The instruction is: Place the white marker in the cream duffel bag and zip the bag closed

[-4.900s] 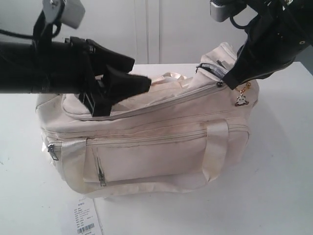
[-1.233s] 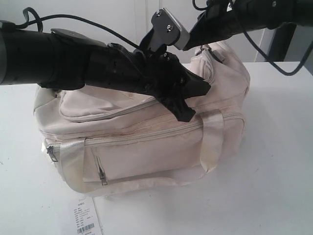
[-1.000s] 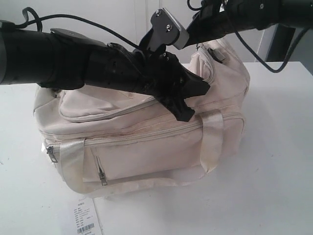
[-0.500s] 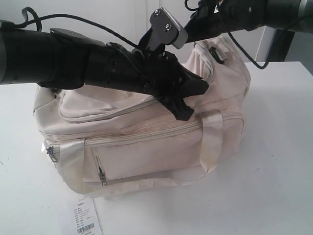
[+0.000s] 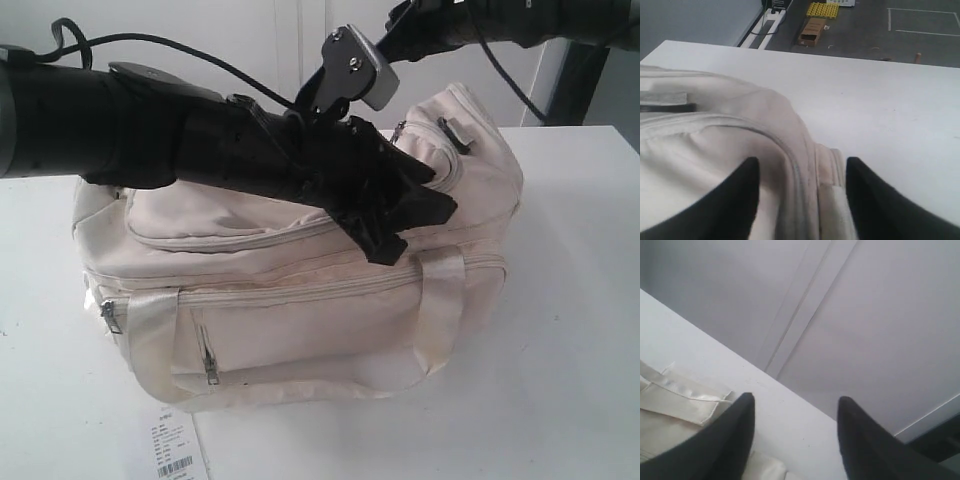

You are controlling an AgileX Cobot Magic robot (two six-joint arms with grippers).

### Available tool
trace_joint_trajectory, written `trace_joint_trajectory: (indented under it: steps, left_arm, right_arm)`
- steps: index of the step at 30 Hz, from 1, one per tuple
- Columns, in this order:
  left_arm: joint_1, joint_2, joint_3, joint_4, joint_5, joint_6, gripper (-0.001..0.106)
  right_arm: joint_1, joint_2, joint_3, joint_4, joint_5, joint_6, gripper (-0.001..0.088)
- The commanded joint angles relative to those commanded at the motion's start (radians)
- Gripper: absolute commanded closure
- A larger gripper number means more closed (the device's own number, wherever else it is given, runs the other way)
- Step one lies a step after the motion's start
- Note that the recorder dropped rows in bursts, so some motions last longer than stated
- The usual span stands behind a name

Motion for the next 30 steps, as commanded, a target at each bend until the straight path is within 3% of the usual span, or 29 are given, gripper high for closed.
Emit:
trace_joint_trajectory:
  steps: [9,15,17,19,22,23,26,30]
  left_arm:
    - [0.000,-0.040,0.000,-0.022,-0.039,-0.052,0.030]
    - [0.000,-0.095,0.000,0.006,-0.003,-0.223,0.030]
    - [0.000,-0.126,0.000,0.130,0.012,-0.276,0.037]
    - [0.000,-0.159,0.000,0.257,0.027,-0.312,0.059]
    - [0.000,-0.215,0.000,0.427,0.041,-0.411,0.099]
    - [0.000,-0.232,0.000,0.503,0.044,-0.461,0.105]
    - [0.004,-0.263,0.000,0.689,0.063,-0.598,0.105]
    - [0.038,-0.283,0.000,0.964,0.146,-0.849,0.105]
  right_arm:
    - [0.000,-0.090,0.000,-0.004,0.292,0.023,0.0264]
    - [-0.003,-0.165,0.000,-0.002,0.460,0.078,0.0264]
    - [-0.021,-0.177,0.000,-0.002,0.602,0.078,0.0289]
    - [-0.032,-0.184,0.000,-0.002,0.706,0.078,0.0360]
    - [-0.038,-0.220,0.000,-0.002,0.766,0.074,0.0582]
    - [-0.038,-0.236,0.000,-0.002,0.775,0.074,0.0687]
    - [-0.038,-0.259,0.000,-0.002,0.804,0.054,0.0871]
    - [-0.046,-0.263,0.002,0.001,0.870,0.022,0.0868]
